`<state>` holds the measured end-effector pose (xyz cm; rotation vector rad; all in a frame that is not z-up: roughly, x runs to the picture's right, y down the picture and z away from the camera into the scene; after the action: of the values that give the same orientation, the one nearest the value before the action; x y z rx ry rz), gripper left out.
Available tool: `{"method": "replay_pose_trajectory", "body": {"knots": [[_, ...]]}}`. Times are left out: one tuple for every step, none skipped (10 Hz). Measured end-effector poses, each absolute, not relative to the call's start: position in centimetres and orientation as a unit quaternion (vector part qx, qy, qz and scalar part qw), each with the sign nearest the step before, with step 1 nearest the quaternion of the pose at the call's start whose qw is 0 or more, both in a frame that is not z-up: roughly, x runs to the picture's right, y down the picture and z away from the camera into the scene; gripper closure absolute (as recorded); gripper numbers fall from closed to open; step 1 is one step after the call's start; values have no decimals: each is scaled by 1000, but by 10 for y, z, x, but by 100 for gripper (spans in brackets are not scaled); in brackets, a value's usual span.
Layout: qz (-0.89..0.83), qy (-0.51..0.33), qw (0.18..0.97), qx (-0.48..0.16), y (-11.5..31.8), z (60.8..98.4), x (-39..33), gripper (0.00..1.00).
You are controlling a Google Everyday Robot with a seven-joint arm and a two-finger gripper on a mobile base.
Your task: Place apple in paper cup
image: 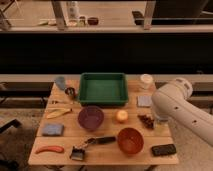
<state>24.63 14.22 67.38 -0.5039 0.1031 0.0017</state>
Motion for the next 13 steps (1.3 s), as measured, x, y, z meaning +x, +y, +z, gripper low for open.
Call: {"method": "replay_pose_trajectory", "body": {"knots": [[0,50,967,-250,143,674,246,20],[-1,47,967,-251,145,673,241,20],[-2,42,966,-254,148,673,234,20],[-4,35,966,-258,152,673,217,20],[-6,31,965,-259,153,674,203,20],[-7,29,965,-260,154,674,200,20],[-10,25,964,-263,156,674,197,20],[-14,22,964,-265,157,675,195,20],[-18,18,963,-267,159,675,191,20],[-18,17,963,-269,161,675,186,20],[-18,13,962,-272,164,676,175,20],[-18,10,961,-276,166,677,164,20],[-20,7,961,-277,166,678,156,20]]}}
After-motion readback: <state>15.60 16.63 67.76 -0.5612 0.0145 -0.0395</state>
